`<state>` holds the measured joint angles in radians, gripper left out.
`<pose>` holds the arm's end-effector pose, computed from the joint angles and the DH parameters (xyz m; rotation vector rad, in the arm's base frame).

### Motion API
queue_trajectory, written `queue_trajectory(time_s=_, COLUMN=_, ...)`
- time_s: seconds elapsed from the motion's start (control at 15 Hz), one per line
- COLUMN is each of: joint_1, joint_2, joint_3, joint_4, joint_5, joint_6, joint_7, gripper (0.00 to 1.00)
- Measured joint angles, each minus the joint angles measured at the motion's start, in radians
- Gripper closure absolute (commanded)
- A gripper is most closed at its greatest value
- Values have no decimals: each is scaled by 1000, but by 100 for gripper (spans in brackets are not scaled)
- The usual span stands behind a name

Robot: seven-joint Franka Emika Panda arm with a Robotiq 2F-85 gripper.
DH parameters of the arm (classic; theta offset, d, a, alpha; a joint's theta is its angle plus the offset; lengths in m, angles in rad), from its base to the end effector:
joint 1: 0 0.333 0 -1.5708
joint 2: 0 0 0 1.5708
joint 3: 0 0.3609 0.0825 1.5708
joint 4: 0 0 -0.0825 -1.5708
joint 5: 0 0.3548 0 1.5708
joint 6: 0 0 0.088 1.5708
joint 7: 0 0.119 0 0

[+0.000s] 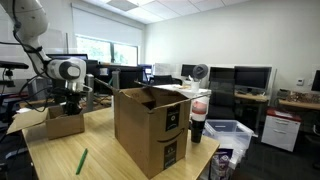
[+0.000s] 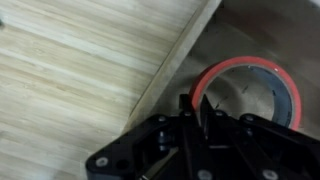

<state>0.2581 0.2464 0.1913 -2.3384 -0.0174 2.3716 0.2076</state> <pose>0.4385 0.2112 0.2725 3.0665 0.3928 -0.3241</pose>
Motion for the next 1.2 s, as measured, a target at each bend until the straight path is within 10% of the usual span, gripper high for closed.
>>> queue_trajectory(time_s=0.13, joint_1=4, joint_2=9, joint_3=-1, joint_4=0, joint_5=-2, joint_6=8, joint_7=4, gripper=96)
queue_trajectory(time_s=0.27, joint_1=8, joint_2=16, joint_3=-2, joint_4=0, joint_5=-4, joint_6=18, joint_7=9, gripper=65)
queue_trajectory(time_s=0.93, joint_1=3, joint_2=-16, joint_3=-5, joint_4=0, joint_5=0, joint_6=25, joint_7=12, gripper=7)
queue_trajectory(time_s=1.2, joint_1=-19, joint_2=-82, joint_3=-10, joint_4=-2, joint_5=30, joint_6=19, joint_7=12, gripper=0)
